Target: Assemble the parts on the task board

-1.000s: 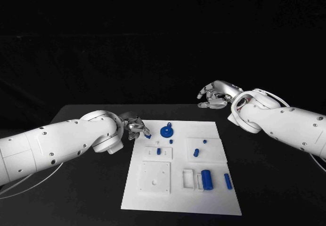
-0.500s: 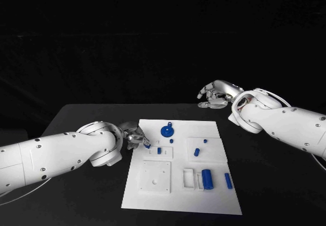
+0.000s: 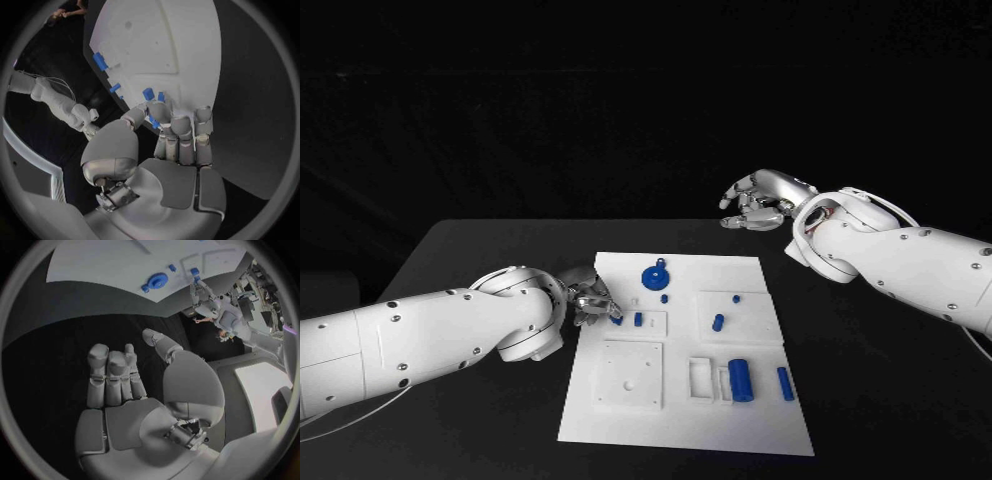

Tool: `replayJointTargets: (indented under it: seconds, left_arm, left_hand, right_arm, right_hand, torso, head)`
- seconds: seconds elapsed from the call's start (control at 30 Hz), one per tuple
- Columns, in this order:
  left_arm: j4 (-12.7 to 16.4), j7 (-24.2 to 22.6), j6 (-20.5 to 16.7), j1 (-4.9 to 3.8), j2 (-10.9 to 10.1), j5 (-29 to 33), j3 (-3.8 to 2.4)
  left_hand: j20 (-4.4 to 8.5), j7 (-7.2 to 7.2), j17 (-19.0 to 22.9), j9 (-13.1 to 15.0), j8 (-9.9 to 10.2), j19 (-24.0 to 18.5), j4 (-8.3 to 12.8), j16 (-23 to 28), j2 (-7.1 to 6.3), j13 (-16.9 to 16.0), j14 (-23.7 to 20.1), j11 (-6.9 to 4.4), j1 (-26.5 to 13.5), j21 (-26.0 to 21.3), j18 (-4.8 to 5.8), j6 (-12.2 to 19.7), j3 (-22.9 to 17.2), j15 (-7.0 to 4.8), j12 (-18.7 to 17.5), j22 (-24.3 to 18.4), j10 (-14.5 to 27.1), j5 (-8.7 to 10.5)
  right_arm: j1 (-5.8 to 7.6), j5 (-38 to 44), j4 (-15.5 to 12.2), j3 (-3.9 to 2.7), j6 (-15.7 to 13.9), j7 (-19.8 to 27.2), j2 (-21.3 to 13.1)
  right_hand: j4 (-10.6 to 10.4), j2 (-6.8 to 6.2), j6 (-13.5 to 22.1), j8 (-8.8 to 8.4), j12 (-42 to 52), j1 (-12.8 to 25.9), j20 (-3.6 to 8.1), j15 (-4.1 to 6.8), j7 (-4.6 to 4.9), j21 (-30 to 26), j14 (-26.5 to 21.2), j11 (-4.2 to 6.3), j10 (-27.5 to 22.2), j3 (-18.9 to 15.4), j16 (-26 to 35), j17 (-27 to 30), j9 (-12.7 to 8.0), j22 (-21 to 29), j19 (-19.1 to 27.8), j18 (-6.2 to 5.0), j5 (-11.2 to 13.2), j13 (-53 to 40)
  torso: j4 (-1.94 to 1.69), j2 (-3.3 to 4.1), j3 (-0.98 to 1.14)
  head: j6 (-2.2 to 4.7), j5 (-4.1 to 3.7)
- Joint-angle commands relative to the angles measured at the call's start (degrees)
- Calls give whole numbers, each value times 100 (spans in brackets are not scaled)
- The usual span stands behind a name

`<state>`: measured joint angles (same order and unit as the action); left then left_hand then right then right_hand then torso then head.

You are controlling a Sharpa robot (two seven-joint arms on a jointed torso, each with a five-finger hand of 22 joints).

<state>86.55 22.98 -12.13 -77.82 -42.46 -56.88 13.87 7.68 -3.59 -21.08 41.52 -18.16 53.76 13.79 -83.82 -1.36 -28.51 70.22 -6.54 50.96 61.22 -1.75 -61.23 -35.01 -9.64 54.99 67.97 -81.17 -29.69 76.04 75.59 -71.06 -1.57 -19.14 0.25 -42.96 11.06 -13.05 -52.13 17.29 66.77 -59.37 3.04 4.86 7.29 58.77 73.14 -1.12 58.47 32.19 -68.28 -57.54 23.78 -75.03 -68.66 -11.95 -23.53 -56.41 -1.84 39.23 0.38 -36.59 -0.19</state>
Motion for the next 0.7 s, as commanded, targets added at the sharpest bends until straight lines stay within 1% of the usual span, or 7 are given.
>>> replayJointTargets:
  seconds: [0.03, 0.13, 0.37, 0.7]
  left_arm:
    - [-49, -21, -4, 22, 26, -89, -6]
    - [-72, -19, 34, 25, 39, -90, -6]
    - [-107, -9, 77, 26, 66, -165, -6]
    - [-93, 7, 180, 30, 89, -173, -6]
  left_hand:
    - [790, 416, -7, 696, -299, 25, -29, -27, -27, -9, 177, -33, 38, 35, -67, -768, -4, -230, 31, 9, 24, 21]
    - [789, 417, -8, 701, -300, 24, -37, -28, -31, -9, 176, -33, 35, 34, -67, -777, -2, -229, 34, 11, 26, 38]
    - [789, 423, -12, 714, -308, 22, -60, -33, -41, -11, 176, -38, 25, 33, -67, -806, 4, -227, 44, 16, 27, 71]
    - [788, 435, -19, 735, -324, 20, -82, -46, -49, -15, 179, -49, 21, 32, -68, -846, 9, -226, 60, 21, 25, 103]
  right_arm:
    - [2, 25, -12, -2, 33, 31, -5]
    - [2, 25, -13, -2, 34, 31, -12]
    - [1, 25, -20, -2, 35, 32, -4]
    - [1, 25, -27, -2, 38, 30, -8]
  right_hand:
    - [-27, -40, 3, -14, 7, -27, 48, 27, 36, -26, -15, -4, -8, -12, 33, 7, -5, -78, -4, -305, -41, 9]
    - [-27, -40, 3, -14, 8, -27, 48, 27, 36, -26, -15, -4, -8, -12, 33, 7, -5, -78, -4, -305, -46, 10]
    - [-27, -40, 3, -14, 8, -27, 47, 27, 36, -27, -15, -4, -8, -12, 33, 7, -5, -78, -4, -305, -57, 11]
    - [-27, -39, 3, -14, 8, -27, 47, 27, 36, -27, -15, -4, -8, -13, 34, 7, -5, -78, -4, -305, -68, 11]
  torso:
    - [7, 6, -3]
    - [10, 4, -1]
    - [2, -1, 9]
    - [6, 1, 5]
  head:
    - [-7, -11]
    - [-13, -20]
    - [-24, -24]
    - [-26, -27]
